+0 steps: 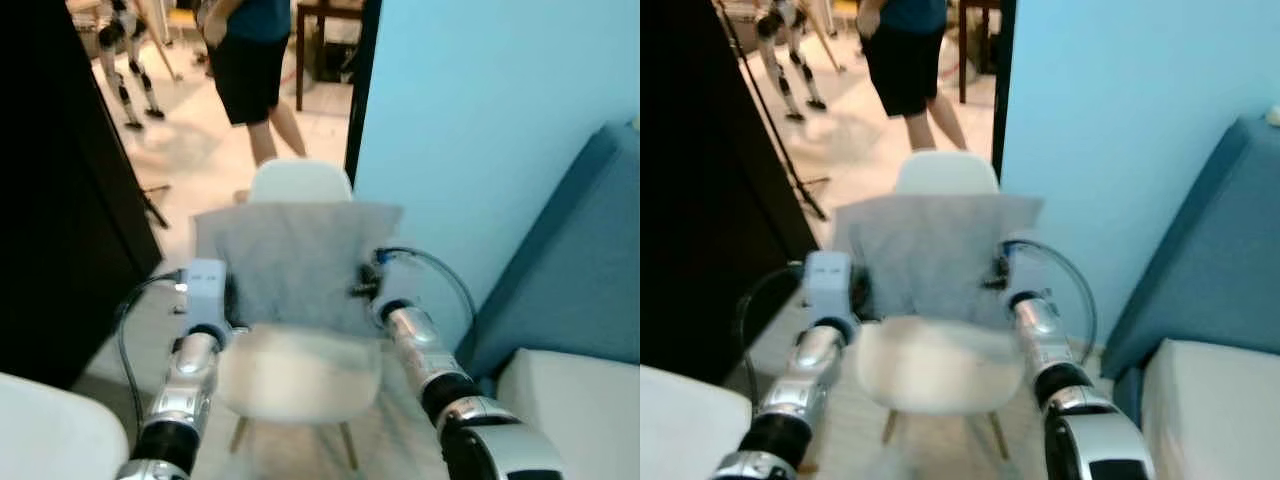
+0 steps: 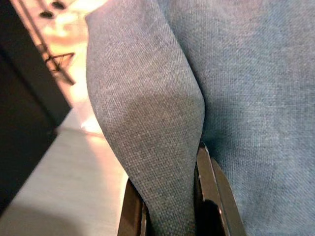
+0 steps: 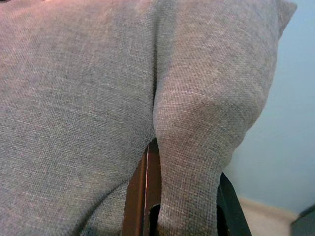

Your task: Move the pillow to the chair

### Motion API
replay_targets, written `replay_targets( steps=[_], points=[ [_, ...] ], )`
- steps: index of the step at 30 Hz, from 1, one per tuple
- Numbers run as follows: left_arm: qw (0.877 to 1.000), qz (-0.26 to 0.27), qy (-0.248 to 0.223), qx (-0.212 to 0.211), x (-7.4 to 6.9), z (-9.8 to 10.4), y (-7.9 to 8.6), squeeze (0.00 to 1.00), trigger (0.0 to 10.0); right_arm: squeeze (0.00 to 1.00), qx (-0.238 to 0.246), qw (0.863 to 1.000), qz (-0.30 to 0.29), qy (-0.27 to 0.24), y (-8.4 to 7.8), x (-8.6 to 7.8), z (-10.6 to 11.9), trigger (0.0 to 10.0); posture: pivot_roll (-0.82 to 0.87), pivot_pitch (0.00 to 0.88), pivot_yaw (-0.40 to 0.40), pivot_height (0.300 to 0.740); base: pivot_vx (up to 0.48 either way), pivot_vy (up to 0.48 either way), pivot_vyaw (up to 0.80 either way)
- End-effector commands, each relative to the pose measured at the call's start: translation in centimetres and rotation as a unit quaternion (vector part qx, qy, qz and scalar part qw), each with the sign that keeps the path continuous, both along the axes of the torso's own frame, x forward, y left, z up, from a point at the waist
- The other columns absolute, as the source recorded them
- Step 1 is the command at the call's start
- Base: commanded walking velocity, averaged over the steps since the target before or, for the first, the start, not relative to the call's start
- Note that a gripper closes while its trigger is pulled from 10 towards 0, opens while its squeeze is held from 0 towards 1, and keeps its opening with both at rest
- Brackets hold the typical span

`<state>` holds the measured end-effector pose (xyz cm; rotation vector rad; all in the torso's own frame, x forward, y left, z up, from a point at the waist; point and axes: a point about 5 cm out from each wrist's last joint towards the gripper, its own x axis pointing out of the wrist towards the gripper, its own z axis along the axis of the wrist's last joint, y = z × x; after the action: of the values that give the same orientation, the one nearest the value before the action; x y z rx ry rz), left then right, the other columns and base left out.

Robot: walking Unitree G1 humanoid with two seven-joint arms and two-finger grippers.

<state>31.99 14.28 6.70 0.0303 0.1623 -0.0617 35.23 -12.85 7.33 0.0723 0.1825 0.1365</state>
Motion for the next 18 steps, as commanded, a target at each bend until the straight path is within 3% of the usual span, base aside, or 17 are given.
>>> replay_targets(
  steps=[1, 5, 18],
  points=[
    [1.0, -0.016, -0.019, 0.005, 0.22, 0.71, -0.42, 0.0, 10.0, 0.0, 0.013, 0.999, 0.034, -0.012, 2.25, 0.03, 0.44, 10.0, 0.07, 0.0, -0.001, 0.731, 0.337, 0.0, 0.0],
    [1.0, -0.016, -0.017, 0.007, 0.24, 0.69, -0.43, 0.0, 10.0, 0.0, 0.014, 0.999, 0.034, -0.012, 2.27, 0.04, 0.46, 10.0, 0.07, 0.0, 0.001, 0.731, 0.29, 0.0, 0.0],
    [0.999, -0.02, -0.022, 0.017, 0.12, 0.67, -0.58, 0.0, 10.0, 0.0, 0.017, 0.999, 0.037, -0.011, 2.41, -0.02, 0.39, 10.0, 0.07, 0.0, -0.004, 0.731, 0.0, 0.0, 0.0]
  ],
)
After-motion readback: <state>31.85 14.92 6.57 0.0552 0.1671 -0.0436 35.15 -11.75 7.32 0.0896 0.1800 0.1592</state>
